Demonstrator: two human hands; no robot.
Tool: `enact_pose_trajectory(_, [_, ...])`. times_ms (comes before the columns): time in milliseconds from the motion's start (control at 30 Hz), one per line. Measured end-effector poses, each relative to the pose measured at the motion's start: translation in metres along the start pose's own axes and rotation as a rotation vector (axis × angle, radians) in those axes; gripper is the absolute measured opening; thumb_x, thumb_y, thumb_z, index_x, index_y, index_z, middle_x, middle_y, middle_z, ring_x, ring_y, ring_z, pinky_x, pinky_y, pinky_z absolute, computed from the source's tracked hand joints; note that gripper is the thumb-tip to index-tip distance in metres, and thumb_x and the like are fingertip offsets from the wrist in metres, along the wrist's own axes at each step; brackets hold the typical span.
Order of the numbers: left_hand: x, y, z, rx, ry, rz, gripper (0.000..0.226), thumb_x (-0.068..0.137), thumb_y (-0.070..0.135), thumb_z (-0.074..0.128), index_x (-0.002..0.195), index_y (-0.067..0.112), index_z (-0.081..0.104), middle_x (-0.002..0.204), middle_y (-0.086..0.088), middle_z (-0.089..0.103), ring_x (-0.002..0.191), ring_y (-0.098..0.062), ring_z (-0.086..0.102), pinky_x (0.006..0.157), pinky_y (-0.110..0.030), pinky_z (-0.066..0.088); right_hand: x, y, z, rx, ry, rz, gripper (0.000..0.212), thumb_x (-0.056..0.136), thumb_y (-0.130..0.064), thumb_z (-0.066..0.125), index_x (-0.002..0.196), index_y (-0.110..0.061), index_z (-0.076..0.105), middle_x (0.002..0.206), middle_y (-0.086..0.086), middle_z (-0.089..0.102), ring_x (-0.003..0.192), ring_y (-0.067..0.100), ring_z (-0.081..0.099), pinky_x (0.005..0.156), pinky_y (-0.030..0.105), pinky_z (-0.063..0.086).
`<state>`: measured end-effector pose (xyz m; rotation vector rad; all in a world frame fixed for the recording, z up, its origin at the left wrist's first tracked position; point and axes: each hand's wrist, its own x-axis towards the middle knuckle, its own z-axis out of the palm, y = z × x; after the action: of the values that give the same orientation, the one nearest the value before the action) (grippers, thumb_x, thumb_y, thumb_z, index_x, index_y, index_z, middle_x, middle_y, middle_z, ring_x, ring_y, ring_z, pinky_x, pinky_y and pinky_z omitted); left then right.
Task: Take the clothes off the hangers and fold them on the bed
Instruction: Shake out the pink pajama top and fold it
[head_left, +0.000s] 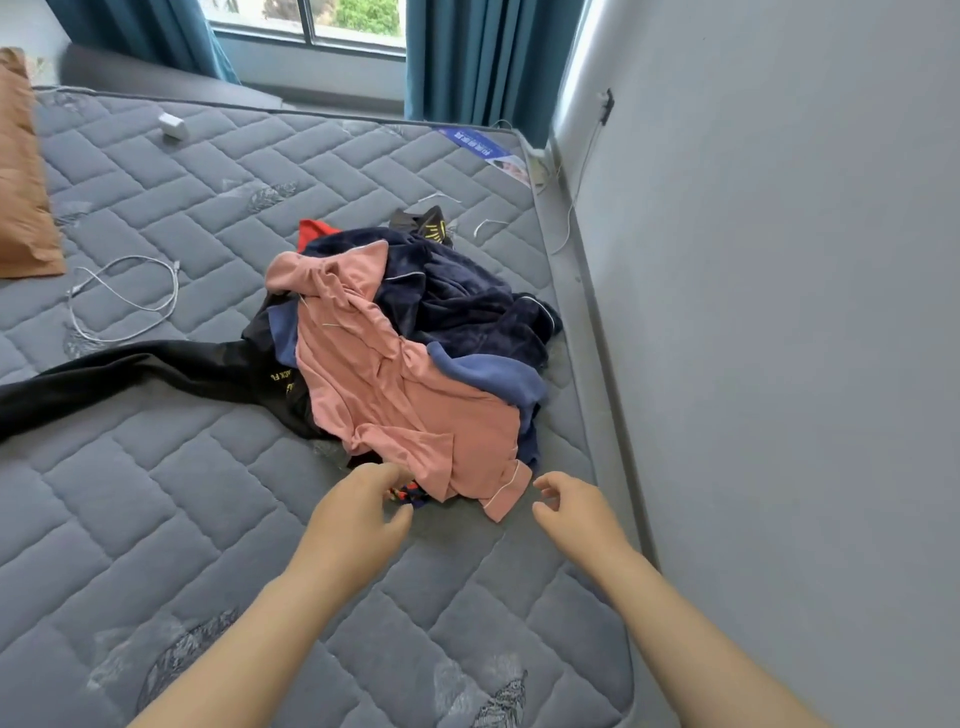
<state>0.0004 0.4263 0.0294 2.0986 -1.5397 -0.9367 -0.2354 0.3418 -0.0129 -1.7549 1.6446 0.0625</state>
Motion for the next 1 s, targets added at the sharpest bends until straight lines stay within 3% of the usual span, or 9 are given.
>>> enact_pose_trajectory(100, [0.031, -0.013, 0.021, 0.044, -0.007, 0.011, 0.028, 0.087, 0.015, 0.059, 0.114, 0.022, 0.062, 0.11, 0.005, 0.059, 0.098, -0.011, 0.057, 0.084, -0.028, 0.046, 0.042, 0.013, 0.018, -0.034, -0.028, 0.002, 0.038, 0.091, -0.018, 0.053, 0.129, -0.016, 0.058, 0.125, 0.003, 0.062, 0.112, 0.019, 0.058, 0.09, 0.03, 0.048])
enact_pose_trajectory(300, [0.06, -0.047, 0.078, 0.088, -0.068, -0.003, 0.027, 0.087, 0.016, 0.058, 0.113, 0.019, 0.062, 0.108, 0.005, 0.059, 0.1, -0.014, 0.056, 0.084, -0.031, 0.045, 0.11, 0.033, 0.069, -0.09, -0.054, 0.027, 0.032, 0.091, -0.01, 0.05, 0.119, -0.011, 0.064, 0.122, 0.008, 0.064, 0.109, 0.026, 0.058, 0.084, 0.032, 0.048])
enact_pose_trajectory(600, [0.079, -0.09, 0.134, 0.111, -0.16, -0.058, 0.037, 0.091, 0.022, 0.055, 0.128, 0.024, 0.055, 0.126, 0.008, 0.055, 0.114, -0.01, 0.053, 0.093, -0.023, 0.041, 0.167, 0.072, 0.124, -0.033, -0.046, 0.025, 0.045, 0.088, -0.011, 0.047, 0.133, -0.014, 0.048, 0.123, 0.015, 0.059, 0.111, 0.037, 0.056, 0.085, 0.039, 0.049])
enact_pose_trajectory(667, [0.082, -0.096, 0.14, 0.112, -0.165, -0.062, 0.037, 0.092, 0.022, 0.055, 0.129, 0.025, 0.054, 0.127, 0.009, 0.055, 0.114, -0.009, 0.053, 0.094, -0.022, 0.041, 0.176, 0.078, 0.131, -0.057, -0.022, 0.011, 0.032, 0.091, -0.016, 0.047, 0.121, -0.009, 0.055, 0.114, 0.017, 0.062, 0.105, 0.038, 0.057, 0.077, 0.037, 0.047])
enact_pose_trajectory(733, [0.085, -0.099, 0.144, 0.112, -0.166, -0.064, 0.037, 0.092, 0.021, 0.055, 0.129, 0.024, 0.054, 0.127, 0.009, 0.055, 0.114, -0.009, 0.053, 0.093, -0.021, 0.04, 0.182, 0.08, 0.134, -0.061, -0.01, 0.045, 0.019, 0.093, -0.018, 0.048, 0.097, -0.004, 0.06, 0.102, 0.021, 0.064, 0.097, 0.037, 0.058, 0.07, 0.036, 0.042])
enact_pose_trajectory(833, [0.087, -0.101, 0.146, 0.111, -0.17, -0.064, 0.036, 0.092, 0.02, 0.056, 0.127, 0.024, 0.056, 0.126, 0.009, 0.055, 0.113, -0.009, 0.054, 0.092, -0.02, 0.04, 0.181, 0.081, 0.135, 0.002, -0.063, 0.077, 0.03, 0.09, -0.017, 0.052, 0.062, -0.012, 0.045, 0.076, 0.016, 0.058, 0.078, 0.031, 0.054, 0.061, 0.035, 0.036])
enact_pose_trajectory(1000, [0.08, -0.095, 0.132, 0.107, -0.159, -0.061, 0.033, 0.09, 0.018, 0.057, 0.123, 0.023, 0.059, 0.123, 0.008, 0.057, 0.11, -0.009, 0.056, 0.089, -0.021, 0.04, 0.142, 0.061, 0.108, 0.257, -0.062, 0.012, 0.038, 0.088, -0.025, 0.05, 0.057, -0.019, 0.03, 0.056, -0.007, 0.032, 0.055, 0.011, 0.03, 0.051, 0.029, 0.021])
